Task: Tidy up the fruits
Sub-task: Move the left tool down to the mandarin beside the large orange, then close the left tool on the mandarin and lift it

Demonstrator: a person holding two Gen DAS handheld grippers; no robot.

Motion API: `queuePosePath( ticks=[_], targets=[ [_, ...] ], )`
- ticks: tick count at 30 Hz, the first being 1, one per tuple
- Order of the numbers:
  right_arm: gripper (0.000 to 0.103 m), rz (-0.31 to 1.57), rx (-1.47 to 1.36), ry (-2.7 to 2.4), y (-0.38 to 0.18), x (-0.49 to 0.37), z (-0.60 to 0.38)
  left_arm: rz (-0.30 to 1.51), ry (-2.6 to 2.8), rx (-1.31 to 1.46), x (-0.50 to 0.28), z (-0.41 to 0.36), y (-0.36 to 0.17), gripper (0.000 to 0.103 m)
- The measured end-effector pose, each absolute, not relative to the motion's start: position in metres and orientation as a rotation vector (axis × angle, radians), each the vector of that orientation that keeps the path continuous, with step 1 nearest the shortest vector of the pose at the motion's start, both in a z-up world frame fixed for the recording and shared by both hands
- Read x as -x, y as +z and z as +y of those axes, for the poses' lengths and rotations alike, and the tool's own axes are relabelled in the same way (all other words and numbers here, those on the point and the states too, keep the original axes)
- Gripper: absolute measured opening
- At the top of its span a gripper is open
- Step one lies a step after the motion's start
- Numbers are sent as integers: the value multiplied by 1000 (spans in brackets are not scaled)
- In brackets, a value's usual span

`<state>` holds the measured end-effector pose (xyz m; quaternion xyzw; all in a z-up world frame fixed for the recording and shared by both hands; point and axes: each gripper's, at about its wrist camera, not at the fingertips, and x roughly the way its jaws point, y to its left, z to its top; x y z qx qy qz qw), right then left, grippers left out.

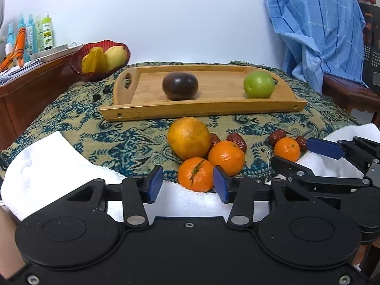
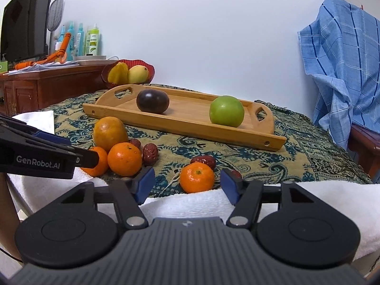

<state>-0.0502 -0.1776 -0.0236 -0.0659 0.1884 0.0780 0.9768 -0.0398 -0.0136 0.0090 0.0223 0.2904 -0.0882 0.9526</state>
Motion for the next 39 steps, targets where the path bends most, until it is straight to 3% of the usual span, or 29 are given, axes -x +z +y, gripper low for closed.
queuePosePath(
  ticks=[21, 39],
  targets=[
    [67, 396, 146, 158, -30, 42, -173, 614, -213, -44, 33, -17, -4, 37],
    [57, 424, 131, 112, -35, 29, -174, 598, -217, -42, 31, -17, -9, 38]
  ],
)
